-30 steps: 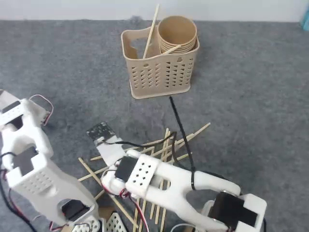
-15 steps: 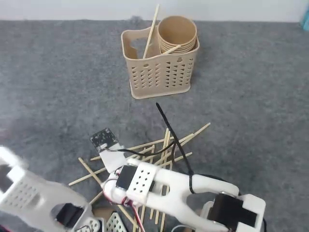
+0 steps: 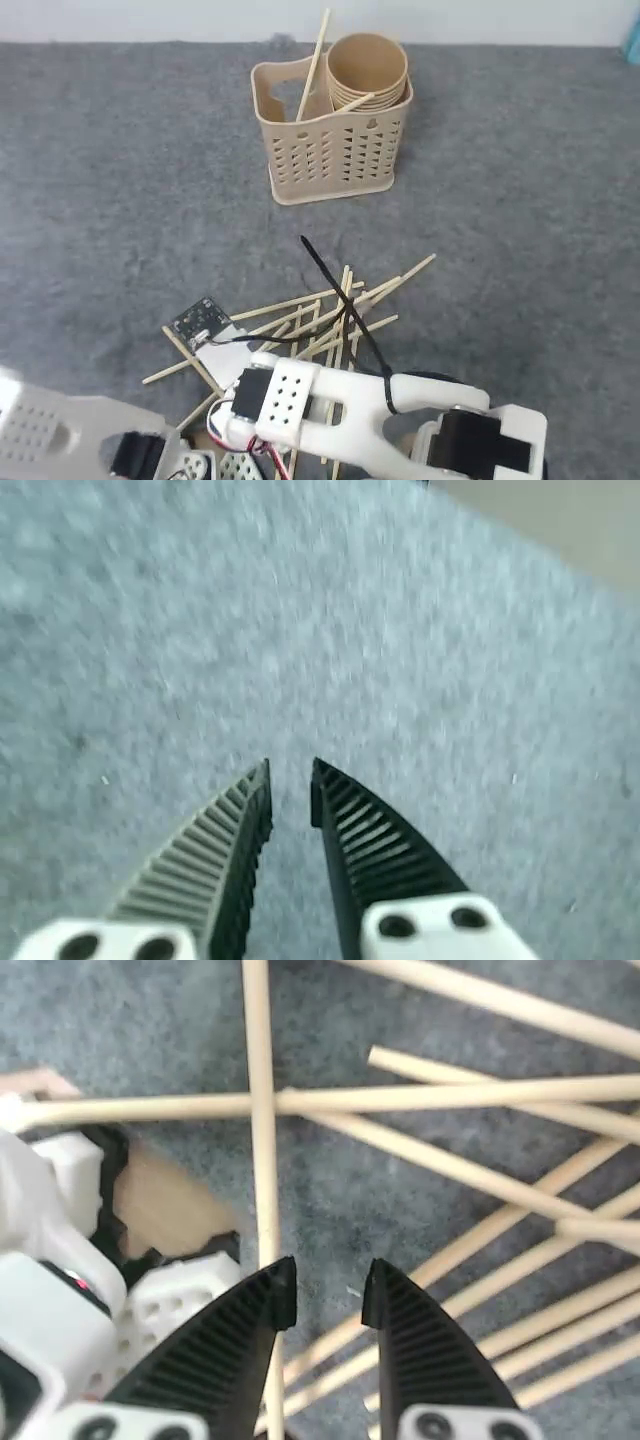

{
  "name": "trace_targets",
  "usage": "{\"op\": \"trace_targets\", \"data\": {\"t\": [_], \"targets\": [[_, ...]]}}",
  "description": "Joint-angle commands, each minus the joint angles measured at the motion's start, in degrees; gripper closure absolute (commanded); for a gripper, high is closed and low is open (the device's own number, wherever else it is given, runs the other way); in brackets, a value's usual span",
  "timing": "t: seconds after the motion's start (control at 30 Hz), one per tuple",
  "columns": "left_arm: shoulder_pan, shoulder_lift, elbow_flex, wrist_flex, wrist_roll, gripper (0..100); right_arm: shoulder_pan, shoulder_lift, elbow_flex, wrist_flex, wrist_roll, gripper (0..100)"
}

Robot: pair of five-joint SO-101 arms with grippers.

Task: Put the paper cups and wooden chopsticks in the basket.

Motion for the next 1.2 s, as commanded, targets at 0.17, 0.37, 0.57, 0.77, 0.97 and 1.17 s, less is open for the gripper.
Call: {"op": "trace_targets", "data": {"t": [0.17,0.37,0.57,0.77,0.97,1.17], "targets": [[-2.99,-0.79,-3.74,-4.4,0.53,93,-8.13,-6.2,-0.18,2.51,4.48,88.7],[-2.73,-0.7,-3.65,-4.22,0.53,93,-8.13,-6.2,0.0,2.24,4.66,88.7],[-3.87,-0.79,-4.09,-6.42,0.53,93,-5.05,-5.05,0.62,0.04,7.56,88.7],[-7.91,-0.79,-9.36,-9.67,0.62,93,-3.82,-4.09,1.58,-1.27,12.04,88.7],[-9.14,-0.79,-11.03,-11.16,0.62,93,-3.74,-3.91,1.85,-1.71,13.54,88.8],[-10.11,-0.7,-10.95,-13.8,0.62,93,-3.56,-0.66,2.55,-4.44,20.04,99.2]]}}
